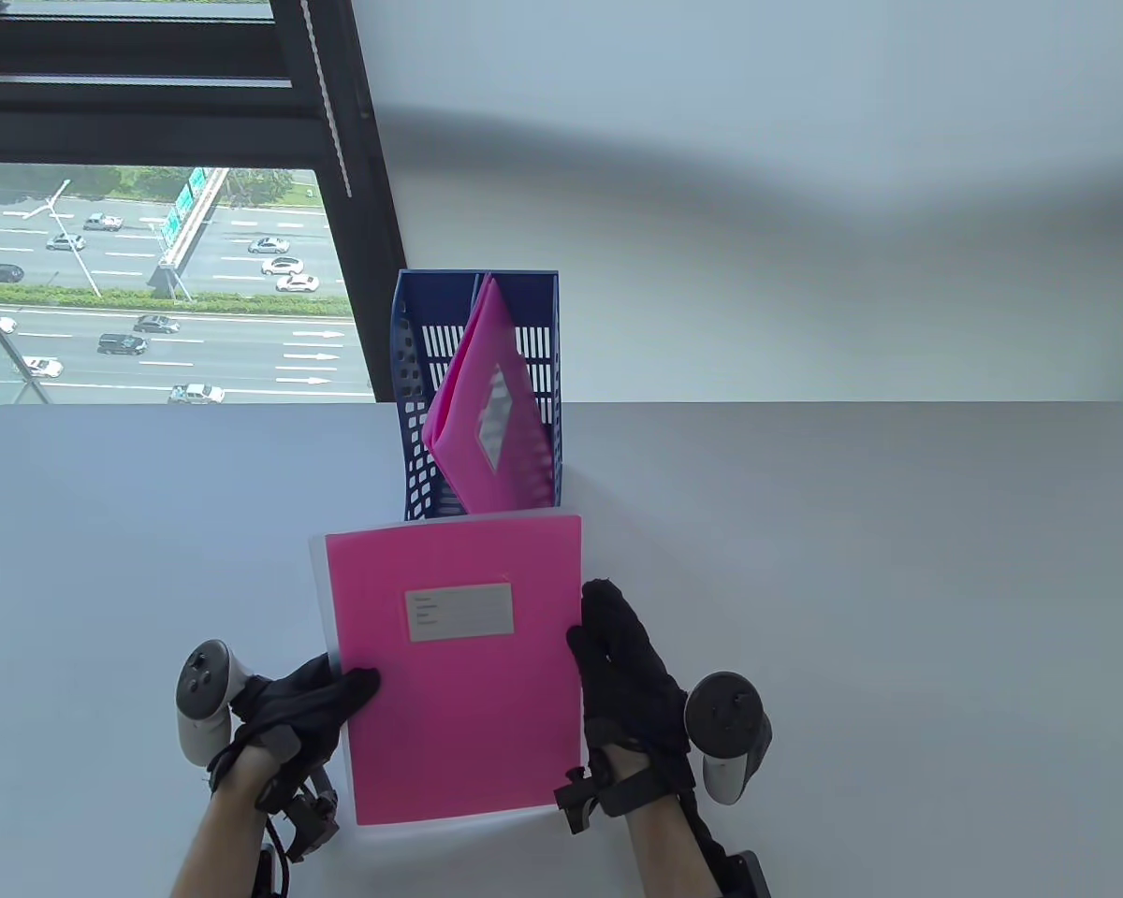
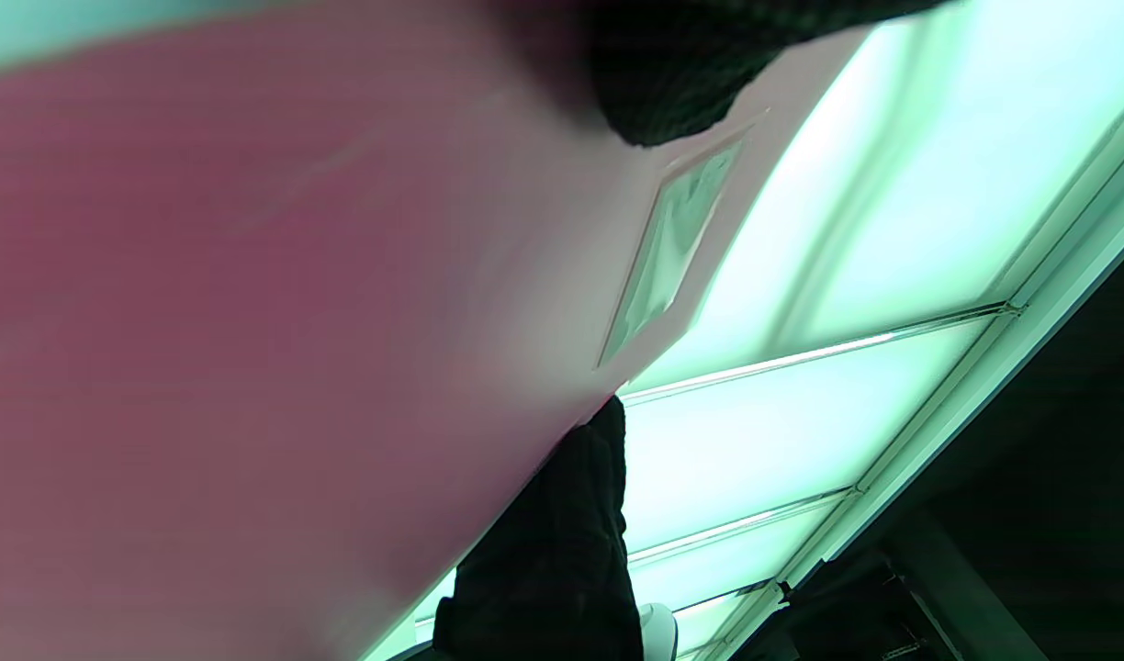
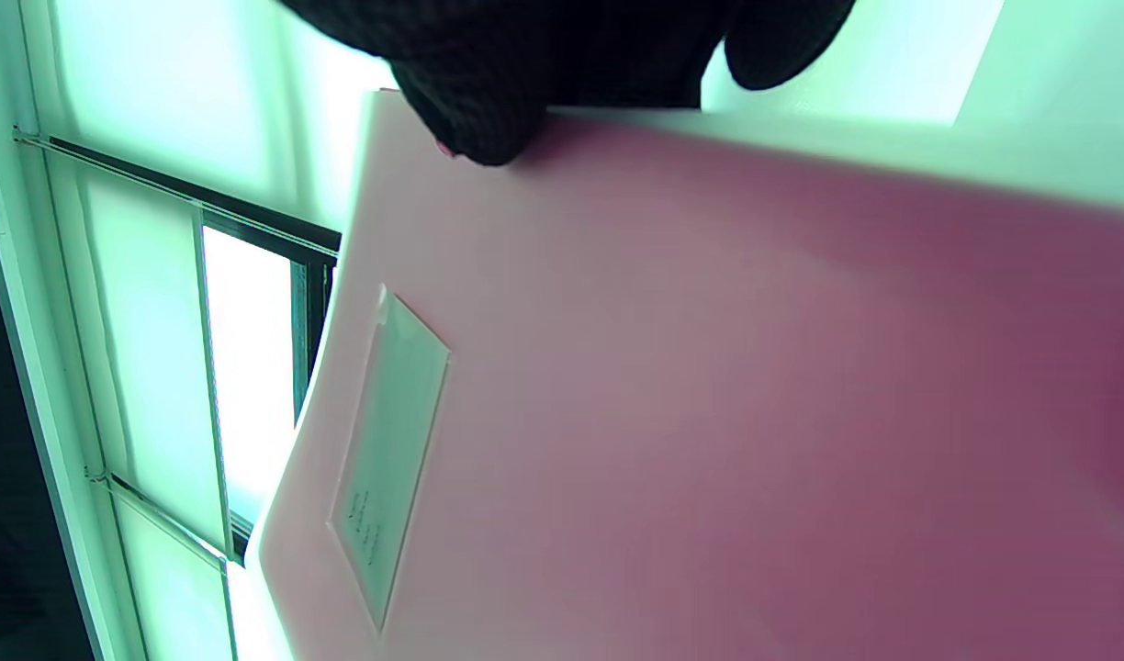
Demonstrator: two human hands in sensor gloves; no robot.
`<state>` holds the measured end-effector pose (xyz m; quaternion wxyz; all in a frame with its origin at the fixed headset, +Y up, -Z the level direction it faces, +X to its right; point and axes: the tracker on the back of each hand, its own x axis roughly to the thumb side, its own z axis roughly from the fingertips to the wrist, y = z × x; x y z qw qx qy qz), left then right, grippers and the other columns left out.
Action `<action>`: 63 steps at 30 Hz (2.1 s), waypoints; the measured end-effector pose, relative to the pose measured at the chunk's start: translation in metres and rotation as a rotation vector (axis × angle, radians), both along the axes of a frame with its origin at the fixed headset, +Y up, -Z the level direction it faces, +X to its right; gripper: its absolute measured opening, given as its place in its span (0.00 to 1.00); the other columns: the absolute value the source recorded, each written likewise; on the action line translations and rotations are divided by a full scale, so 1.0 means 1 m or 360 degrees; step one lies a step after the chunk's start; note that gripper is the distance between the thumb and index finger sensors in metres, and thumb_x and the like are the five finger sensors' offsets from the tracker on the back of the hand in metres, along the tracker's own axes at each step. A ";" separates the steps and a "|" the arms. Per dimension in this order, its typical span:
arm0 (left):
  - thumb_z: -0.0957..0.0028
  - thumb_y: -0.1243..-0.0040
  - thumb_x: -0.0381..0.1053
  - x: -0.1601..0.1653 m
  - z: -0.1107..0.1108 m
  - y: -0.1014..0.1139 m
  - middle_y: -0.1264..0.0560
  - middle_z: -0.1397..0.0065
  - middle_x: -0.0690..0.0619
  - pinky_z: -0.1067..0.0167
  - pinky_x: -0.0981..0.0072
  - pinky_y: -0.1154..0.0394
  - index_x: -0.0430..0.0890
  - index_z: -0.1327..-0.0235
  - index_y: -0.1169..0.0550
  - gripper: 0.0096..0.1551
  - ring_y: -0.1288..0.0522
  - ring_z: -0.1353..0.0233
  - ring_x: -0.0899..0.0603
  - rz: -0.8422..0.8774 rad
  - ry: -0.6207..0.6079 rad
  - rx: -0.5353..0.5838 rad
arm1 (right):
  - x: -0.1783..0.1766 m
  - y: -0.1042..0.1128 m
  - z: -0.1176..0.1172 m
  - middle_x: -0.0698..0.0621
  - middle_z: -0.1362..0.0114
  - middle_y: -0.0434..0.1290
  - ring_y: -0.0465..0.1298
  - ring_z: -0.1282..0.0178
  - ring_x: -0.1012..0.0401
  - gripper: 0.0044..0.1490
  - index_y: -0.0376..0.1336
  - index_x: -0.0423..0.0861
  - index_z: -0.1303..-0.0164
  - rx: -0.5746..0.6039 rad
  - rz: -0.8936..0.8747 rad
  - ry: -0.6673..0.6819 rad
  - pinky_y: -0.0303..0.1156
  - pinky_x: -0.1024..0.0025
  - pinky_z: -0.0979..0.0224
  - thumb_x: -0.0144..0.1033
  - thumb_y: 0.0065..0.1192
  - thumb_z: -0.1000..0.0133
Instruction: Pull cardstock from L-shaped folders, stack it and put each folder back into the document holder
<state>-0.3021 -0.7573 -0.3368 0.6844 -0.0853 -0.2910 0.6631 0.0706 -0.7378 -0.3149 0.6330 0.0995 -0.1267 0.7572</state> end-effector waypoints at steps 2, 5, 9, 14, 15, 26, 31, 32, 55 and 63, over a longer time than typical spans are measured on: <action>0.36 0.44 0.52 0.001 0.000 -0.001 0.18 0.39 0.48 0.37 0.44 0.24 0.44 0.30 0.23 0.24 0.12 0.45 0.39 0.0014 0.0000 -0.0004 | -0.001 0.002 0.003 0.61 0.22 0.67 0.77 0.32 0.65 0.34 0.52 0.60 0.18 0.0032 0.0046 -0.0042 0.58 0.54 0.15 0.42 0.66 0.32; 0.36 0.44 0.52 0.003 0.001 0.001 0.18 0.39 0.46 0.37 0.44 0.24 0.44 0.31 0.23 0.24 0.12 0.46 0.40 0.0026 -0.0014 -0.0006 | -0.004 0.006 0.009 0.61 0.22 0.67 0.78 0.34 0.66 0.34 0.53 0.60 0.19 0.0123 0.0157 -0.0199 0.59 0.55 0.15 0.42 0.67 0.33; 0.36 0.44 0.53 0.005 0.003 0.004 0.18 0.39 0.47 0.37 0.45 0.24 0.44 0.31 0.23 0.25 0.12 0.46 0.40 0.0035 -0.0023 0.0015 | -0.007 0.011 0.017 0.58 0.20 0.66 0.80 0.36 0.65 0.34 0.54 0.61 0.20 0.0288 0.0262 -0.0378 0.62 0.56 0.16 0.42 0.70 0.34; 0.36 0.44 0.53 0.005 0.002 0.003 0.18 0.39 0.47 0.37 0.45 0.24 0.44 0.31 0.23 0.25 0.12 0.46 0.40 0.0056 -0.0018 0.0000 | -0.012 0.014 0.023 0.56 0.19 0.65 0.80 0.35 0.64 0.35 0.55 0.61 0.20 0.0404 0.0396 -0.0475 0.62 0.56 0.17 0.42 0.70 0.34; 0.36 0.44 0.53 0.005 0.002 0.002 0.18 0.39 0.47 0.37 0.45 0.24 0.43 0.31 0.23 0.25 0.12 0.46 0.40 0.0062 -0.0021 -0.0005 | -0.013 0.014 0.024 0.56 0.19 0.65 0.80 0.35 0.64 0.35 0.54 0.60 0.20 0.0424 0.0425 -0.0492 0.63 0.56 0.17 0.42 0.70 0.34; 0.36 0.44 0.53 0.006 0.002 0.002 0.18 0.40 0.47 0.37 0.45 0.23 0.42 0.31 0.23 0.25 0.11 0.46 0.40 0.0080 -0.0011 -0.0012 | -0.020 0.019 0.032 0.56 0.18 0.63 0.81 0.38 0.65 0.37 0.53 0.59 0.19 0.0640 0.0635 -0.0615 0.64 0.56 0.18 0.41 0.71 0.35; 0.36 0.44 0.53 0.005 0.002 0.002 0.18 0.40 0.47 0.37 0.45 0.23 0.42 0.31 0.23 0.25 0.11 0.46 0.40 0.0090 -0.0005 -0.0017 | -0.022 0.020 0.032 0.55 0.17 0.62 0.80 0.35 0.63 0.38 0.51 0.58 0.17 0.0595 0.0613 -0.0558 0.63 0.55 0.18 0.46 0.68 0.34; 0.36 0.44 0.53 0.005 0.002 0.002 0.18 0.40 0.47 0.37 0.45 0.23 0.43 0.31 0.23 0.25 0.11 0.46 0.40 0.0092 -0.0006 -0.0016 | -0.024 0.019 0.031 0.55 0.16 0.61 0.79 0.32 0.62 0.39 0.50 0.58 0.17 0.0568 0.0588 -0.0538 0.63 0.54 0.17 0.47 0.68 0.34; 0.36 0.43 0.53 0.004 0.003 0.005 0.17 0.41 0.47 0.38 0.46 0.23 0.42 0.32 0.23 0.25 0.11 0.48 0.40 0.0098 -0.0045 -0.0004 | 0.000 0.002 -0.005 0.52 0.14 0.58 0.74 0.30 0.61 0.26 0.64 0.57 0.28 -0.0058 -0.0291 0.0387 0.60 0.50 0.18 0.60 0.57 0.30; 0.36 0.43 0.53 0.003 0.003 0.007 0.17 0.41 0.48 0.37 0.46 0.23 0.43 0.33 0.22 0.24 0.11 0.48 0.41 0.0101 -0.0065 0.0015 | -0.011 -0.004 -0.010 0.53 0.17 0.66 0.74 0.29 0.57 0.28 0.71 0.56 0.36 -0.0178 -0.0585 0.0867 0.58 0.45 0.17 0.65 0.51 0.30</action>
